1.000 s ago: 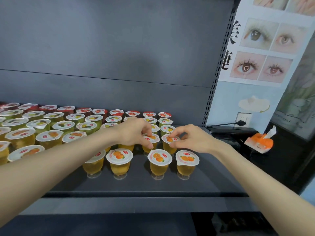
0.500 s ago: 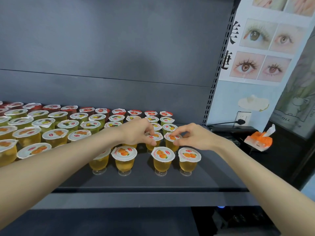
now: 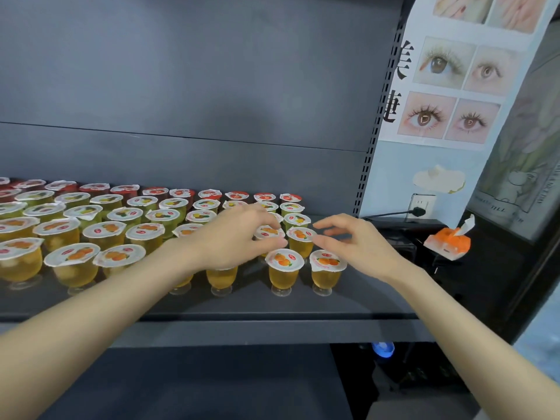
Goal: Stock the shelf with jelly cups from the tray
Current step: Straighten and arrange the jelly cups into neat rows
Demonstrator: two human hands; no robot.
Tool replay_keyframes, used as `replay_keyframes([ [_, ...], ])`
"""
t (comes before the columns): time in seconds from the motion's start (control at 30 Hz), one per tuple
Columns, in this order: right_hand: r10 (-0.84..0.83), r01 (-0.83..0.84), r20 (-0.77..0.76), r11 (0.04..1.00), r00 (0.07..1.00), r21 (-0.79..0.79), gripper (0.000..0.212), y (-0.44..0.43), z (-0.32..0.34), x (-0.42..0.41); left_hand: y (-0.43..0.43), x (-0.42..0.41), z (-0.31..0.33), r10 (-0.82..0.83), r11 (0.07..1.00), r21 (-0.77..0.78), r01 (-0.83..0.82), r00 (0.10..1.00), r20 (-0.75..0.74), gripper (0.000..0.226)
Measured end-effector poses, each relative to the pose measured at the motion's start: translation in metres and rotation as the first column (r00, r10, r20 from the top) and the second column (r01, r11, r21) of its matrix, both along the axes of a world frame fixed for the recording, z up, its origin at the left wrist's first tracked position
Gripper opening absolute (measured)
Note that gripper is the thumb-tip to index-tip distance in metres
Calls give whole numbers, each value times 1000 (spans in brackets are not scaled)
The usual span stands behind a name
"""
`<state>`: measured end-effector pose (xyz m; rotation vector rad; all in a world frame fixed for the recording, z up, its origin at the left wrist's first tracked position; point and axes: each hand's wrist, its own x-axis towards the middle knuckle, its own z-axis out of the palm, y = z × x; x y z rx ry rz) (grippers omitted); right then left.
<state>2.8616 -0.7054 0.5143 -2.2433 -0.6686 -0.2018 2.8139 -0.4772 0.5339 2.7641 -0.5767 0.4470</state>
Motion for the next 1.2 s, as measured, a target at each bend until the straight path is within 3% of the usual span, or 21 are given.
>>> replay_keyframes([
  [0.13,45,-41,-31,989,998,139,22,-8,-18,-20,-16,-25,-16,-33,999,10,33,998,52,54],
  [0.23,83,-77,-23,980,996,186,35,-12,-32,-29,-23,-30,-32,-29,995,94,18,992,121,60],
  [0.37,73,-70,-9,983,997,169,43,-13,-45,-33,-26,-29,-45,-36,982,191,10,991,131,53],
  [0.6,87,-94,45,979,995,183,36,-1,-52,-35,-13,-30,-47,-42,983,182,11,985,170,43],
  [0.93,67,-89,120,978,990,188,36,9,-60,-34,0,-27,-59,-62,979,204,-10,938,340,34],
  [1.2,57,-90,165,976,985,201,41,10,-68,-32,-2,-28,-67,-61,975,222,-26,923,379,46],
])
